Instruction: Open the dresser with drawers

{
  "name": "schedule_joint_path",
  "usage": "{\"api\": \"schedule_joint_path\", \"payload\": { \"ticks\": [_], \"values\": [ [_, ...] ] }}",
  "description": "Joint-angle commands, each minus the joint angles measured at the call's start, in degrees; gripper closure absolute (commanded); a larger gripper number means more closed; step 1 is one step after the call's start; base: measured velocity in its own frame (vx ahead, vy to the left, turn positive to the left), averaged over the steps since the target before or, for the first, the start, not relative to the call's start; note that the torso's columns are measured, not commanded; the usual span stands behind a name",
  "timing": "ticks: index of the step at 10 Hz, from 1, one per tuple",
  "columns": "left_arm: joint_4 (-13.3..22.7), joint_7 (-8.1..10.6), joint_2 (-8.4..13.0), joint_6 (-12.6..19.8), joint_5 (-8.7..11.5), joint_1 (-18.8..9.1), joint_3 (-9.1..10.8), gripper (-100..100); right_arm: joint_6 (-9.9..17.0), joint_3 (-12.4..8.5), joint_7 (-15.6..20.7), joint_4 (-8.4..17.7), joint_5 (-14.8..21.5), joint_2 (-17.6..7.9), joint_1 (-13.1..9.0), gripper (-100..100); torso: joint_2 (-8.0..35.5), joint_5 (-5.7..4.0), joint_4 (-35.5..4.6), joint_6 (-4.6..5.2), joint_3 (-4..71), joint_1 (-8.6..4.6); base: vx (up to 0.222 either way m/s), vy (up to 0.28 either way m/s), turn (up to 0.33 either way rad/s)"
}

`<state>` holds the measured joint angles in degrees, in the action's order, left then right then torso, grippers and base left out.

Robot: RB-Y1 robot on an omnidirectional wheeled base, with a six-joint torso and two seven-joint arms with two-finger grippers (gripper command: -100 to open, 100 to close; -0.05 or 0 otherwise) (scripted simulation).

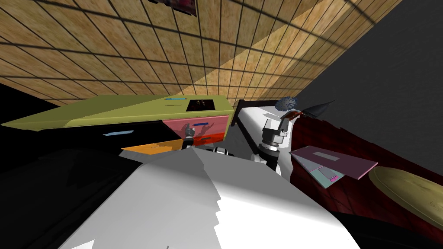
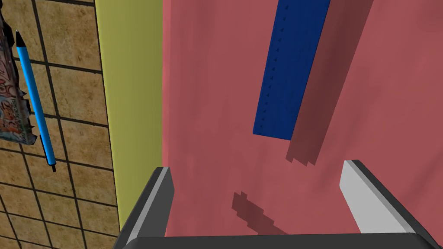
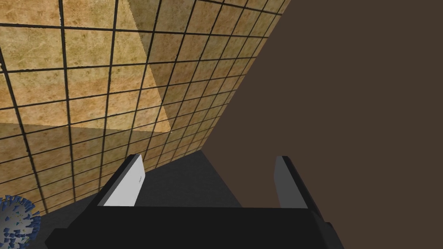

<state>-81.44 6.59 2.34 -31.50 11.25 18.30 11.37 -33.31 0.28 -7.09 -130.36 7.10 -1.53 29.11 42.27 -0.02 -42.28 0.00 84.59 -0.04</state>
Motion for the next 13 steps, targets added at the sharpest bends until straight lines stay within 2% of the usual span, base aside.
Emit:
{"api": "schedule_joint_path", "payload": {
  "ticks": [1,2,3,4,5,6,12,13],
  "values": [
    [1.78,-0.03,-4.08,0.14,0.22,-0.45,0.40,-100,0.00,0.00,0.00,0.00,0.00,0.00,0.00,0,0.08,0.03,-0.02,-0.01,-0.05,0.10,0.034,-0.031,0.015],
    [2.00,-0.02,-5.02,0.14,0.25,-0.48,0.45,-100,0.00,0.00,0.00,0.00,0.00,0.00,-0.01,0,0.11,0.04,-0.04,0.00,-0.08,0.14,0.025,-0.017,0.006],
    [2.16,0.19,-4.03,-0.04,0.29,-0.55,0.46,-100,0.00,0.00,0.00,0.00,0.00,-0.01,-0.01,0,0.10,0.04,-0.03,0.00,-0.07,0.15,0.010,-0.007,0.000],
    [0.81,0.05,-3.95,1.55,0.47,-0.74,0.82,-100,0.00,-0.01,0.00,0.00,0.00,-0.01,-0.01,0,0.10,0.03,-0.03,-0.01,-0.06,0.13,0.066,0.007,-0.004],
    [1.26,0.15,-4.01,0.76,0.40,-0.56,0.66,-100,0.00,-0.01,0.00,0.00,0.00,-0.01,0.00,0,-0.11,0.03,0.01,0.00,0.05,0.12,0.042,0.006,-0.002],
    [1.11,0.13,-3.99,1.03,0.42,-0.58,0.68,100,0.00,-0.01,0.00,0.00,0.00,-0.01,0.00,0,-0.03,0.03,0.02,-0.01,0.02,0.06,0.006,0.001,0.001],
    [-1.15,0.29,-4.10,1.75,0.37,0.86,0.15,100,0.01,0.01,0.00,0.01,0.00,0.01,-0.03,0,-0.02,0.00,0.00,0.00,0.00,-0.03,-0.144,-0.066,0.008],
    [-1.14,0.29,-1.76,1.86,0.37,0.88,0.14,-100,0.01,0.00,0.00,0.00,0.00,0.00,-0.02,0,-0.32,0.03,0.07,0.00,0.17,0.15,-0.017,-0.010,-0.001]
  ]
}}
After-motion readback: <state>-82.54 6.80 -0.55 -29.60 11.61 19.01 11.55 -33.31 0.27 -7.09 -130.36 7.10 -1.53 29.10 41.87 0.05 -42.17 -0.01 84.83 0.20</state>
